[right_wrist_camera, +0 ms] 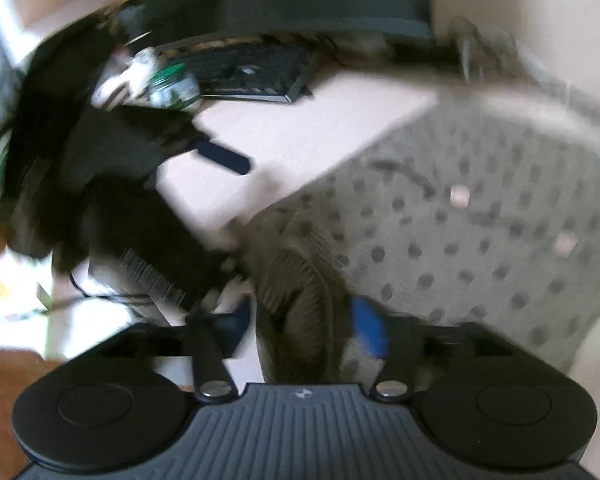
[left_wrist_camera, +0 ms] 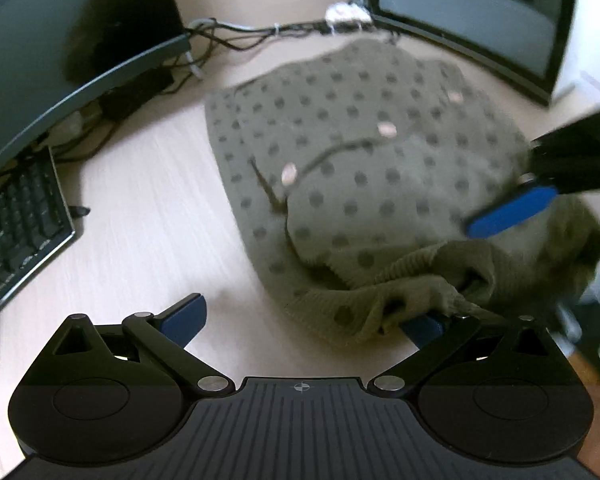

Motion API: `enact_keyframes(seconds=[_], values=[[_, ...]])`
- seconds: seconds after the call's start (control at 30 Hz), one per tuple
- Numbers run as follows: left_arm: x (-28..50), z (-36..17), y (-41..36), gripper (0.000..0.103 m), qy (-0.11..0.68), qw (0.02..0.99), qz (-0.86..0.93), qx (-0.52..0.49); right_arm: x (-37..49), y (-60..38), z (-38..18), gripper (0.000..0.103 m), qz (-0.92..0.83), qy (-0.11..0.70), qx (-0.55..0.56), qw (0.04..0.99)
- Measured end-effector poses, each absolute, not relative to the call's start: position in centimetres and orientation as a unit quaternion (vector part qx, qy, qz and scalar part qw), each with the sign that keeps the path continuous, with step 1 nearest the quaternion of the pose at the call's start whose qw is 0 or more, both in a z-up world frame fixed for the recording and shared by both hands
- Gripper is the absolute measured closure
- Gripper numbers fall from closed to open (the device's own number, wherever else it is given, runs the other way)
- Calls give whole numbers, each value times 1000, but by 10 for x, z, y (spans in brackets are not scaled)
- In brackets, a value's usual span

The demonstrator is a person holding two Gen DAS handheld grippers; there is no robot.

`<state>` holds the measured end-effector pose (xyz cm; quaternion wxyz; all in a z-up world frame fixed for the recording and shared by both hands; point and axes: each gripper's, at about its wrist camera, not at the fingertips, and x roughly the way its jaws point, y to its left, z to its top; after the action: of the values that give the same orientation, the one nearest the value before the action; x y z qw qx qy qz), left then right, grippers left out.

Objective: Fold clothes

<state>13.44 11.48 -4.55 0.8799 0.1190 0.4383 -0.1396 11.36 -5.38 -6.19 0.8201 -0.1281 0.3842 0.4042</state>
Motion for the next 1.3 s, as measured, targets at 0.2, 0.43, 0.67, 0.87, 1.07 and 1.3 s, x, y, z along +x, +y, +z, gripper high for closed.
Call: enact_keyframes(seconds=[0.2,0.43,0.67,0.87,1.07,1.3], values=[[159,-37,118,0,427,891,-153,14,86,-43,-82,24,366,321,-250,837],[138,-20,117,0,371,902,-214,56,107,-44,-67,82,325,284,-278,858],[113,-35,83,0,289,878,-249,289,129,-63,-29,89,314,270,-283,865],[150,-52,52,0,225,864,-303,335,123,-59,-27,90,323,280,-309,849],[159,-67,39,50,243,841,-372,309,120,-59,-21,89,327,282,-309,847],[190,-57,55,60,329,849,-382,156,90,-125,-4,32,300,262,-300,866]])
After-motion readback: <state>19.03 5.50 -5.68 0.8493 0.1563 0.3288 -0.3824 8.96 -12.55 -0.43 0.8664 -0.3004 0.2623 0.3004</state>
